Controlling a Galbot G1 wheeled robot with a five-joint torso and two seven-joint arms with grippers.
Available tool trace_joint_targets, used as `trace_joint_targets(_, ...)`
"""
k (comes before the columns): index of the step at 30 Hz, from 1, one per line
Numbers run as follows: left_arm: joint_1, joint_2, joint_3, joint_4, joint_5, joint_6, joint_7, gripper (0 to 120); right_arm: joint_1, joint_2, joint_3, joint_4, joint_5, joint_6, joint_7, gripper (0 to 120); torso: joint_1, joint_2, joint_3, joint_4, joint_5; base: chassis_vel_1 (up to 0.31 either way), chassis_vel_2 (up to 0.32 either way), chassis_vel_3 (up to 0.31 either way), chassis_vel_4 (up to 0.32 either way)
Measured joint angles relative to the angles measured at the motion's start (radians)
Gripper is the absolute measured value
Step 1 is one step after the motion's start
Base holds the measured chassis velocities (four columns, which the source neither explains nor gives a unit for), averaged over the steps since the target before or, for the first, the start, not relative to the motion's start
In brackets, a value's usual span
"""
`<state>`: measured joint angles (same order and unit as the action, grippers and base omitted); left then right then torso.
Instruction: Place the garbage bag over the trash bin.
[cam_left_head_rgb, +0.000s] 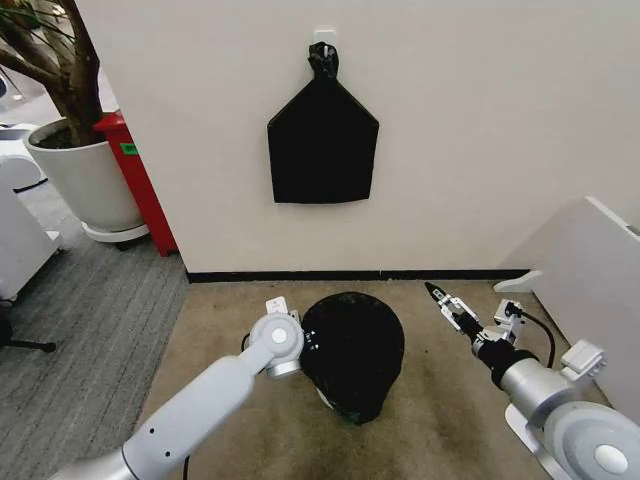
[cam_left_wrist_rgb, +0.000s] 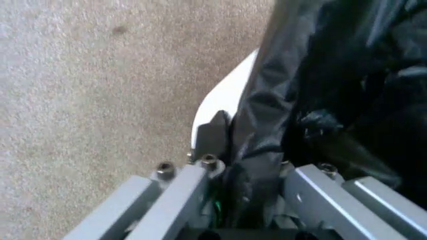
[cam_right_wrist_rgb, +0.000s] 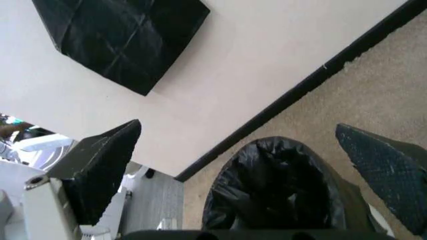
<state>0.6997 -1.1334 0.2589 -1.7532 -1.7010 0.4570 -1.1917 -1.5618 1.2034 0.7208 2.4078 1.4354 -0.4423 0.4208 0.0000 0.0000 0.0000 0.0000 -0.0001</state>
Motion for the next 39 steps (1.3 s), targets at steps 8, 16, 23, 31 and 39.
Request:
trace_joint_targets(8,0.000,0.026,0.007,-0.035,0.025,0.000,0.004,46,0.000,-0.006,0.006,0.006,0.001,0.001,0.004,100,0.000,0.000,0.000,-0.0001,0.0000,0.000,0.000,0.000,0.000)
trace_joint_targets(16,0.011,0.077,-0.015,-0.127,0.006,0.000,0.005,72,-0.002,-0.004,-0.001,0.013,0.002,0.002,0.006,100,0.000,0.000,0.000,0.0000,0.0001,0.000,0.000,0.000,0.000)
trace_joint_targets(23,0.078,0.174,-0.152,-0.283,0.241,-0.067,0.346,98,-0.007,0.003,-0.005,0.042,-0.040,0.002,0.005,100,0.000,0.000,0.000,-0.0003,-0.0003,0.000,0.000,0.000,0.000)
trace_joint_targets(31,0.247,0.362,-0.288,-0.302,0.740,-0.277,0.796,100,-0.089,0.046,0.002,0.076,-0.174,-0.001,-0.086,100,0.000,0.000,0.000,0.0007,-0.0001,0.000,0.000,0.000,0.000)
trace_joint_targets(39,0.655,0.457,-0.581,-0.374,0.970,-0.530,1.036,100,-0.275,0.171,-0.060,0.094,-0.575,0.131,-0.312,100,0.000,0.000,0.000,0.0000,0.0002,0.000,0.000,0.000,0.000)
